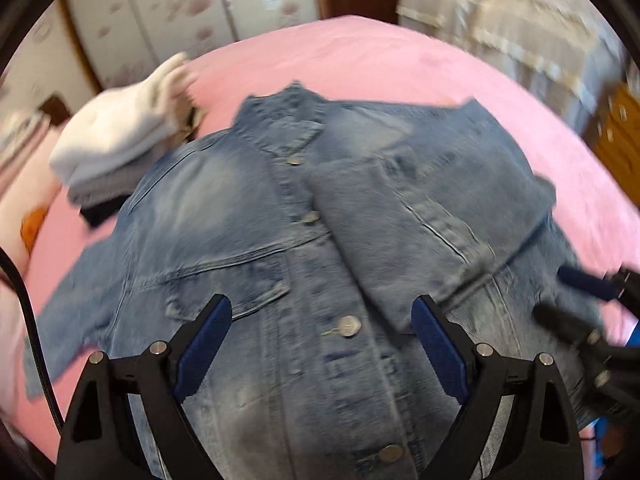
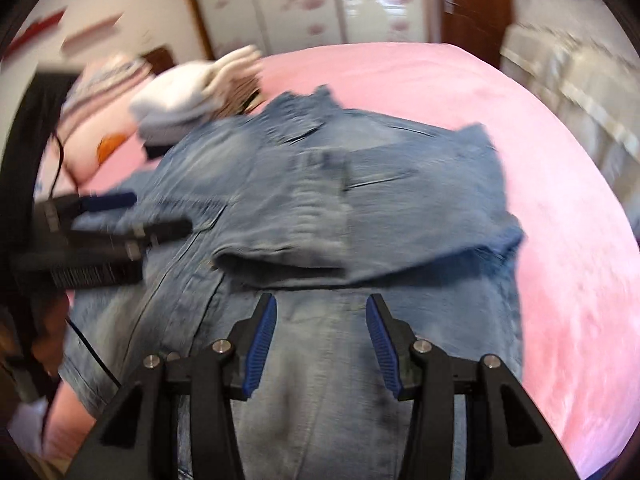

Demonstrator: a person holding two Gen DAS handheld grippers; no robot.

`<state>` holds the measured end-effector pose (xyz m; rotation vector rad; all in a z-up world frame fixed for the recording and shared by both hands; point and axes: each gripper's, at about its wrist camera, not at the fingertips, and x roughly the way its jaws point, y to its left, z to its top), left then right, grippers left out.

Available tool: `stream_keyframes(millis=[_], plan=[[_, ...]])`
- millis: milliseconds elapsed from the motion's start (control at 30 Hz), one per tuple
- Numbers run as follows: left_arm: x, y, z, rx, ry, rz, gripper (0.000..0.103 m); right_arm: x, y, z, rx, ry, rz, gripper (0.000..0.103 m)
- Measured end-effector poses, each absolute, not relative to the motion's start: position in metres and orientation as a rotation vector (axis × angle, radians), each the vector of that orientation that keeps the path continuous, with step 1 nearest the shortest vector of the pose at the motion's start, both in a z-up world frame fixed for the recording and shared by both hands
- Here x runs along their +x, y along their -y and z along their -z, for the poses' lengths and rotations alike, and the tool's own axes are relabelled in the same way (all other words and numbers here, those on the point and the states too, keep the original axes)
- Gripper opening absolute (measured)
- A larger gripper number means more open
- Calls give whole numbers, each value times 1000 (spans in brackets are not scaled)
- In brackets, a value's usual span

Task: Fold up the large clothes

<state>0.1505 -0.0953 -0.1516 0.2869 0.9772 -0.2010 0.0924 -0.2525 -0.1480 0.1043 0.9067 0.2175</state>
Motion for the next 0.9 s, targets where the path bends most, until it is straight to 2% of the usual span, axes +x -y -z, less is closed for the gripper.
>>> stream_keyframes(millis=[333, 400, 433, 467, 567, 667, 900], plan=[[160, 156, 184, 482, -988, 237, 88, 96, 296, 166, 256, -928, -161, 47], [163, 165, 191, 517, -986, 242, 76, 95, 300, 169, 267, -935, -146, 47], [166, 170, 195, 528, -995, 251, 62, 95, 303, 171, 277, -937, -141, 47], [169, 173, 197, 532, -1009, 251, 53, 95, 306, 172, 285, -937, -133, 47], [178, 172, 192, 474, -1016, 239, 18, 95, 318, 172, 300, -933, -89, 47], [188, 151, 170, 319, -988, 223, 11, 101, 335, 172, 296, -932, -23, 47], [219, 77, 140, -37, -980, 178, 10, 148, 360, 181, 140, -961, 107, 47]])
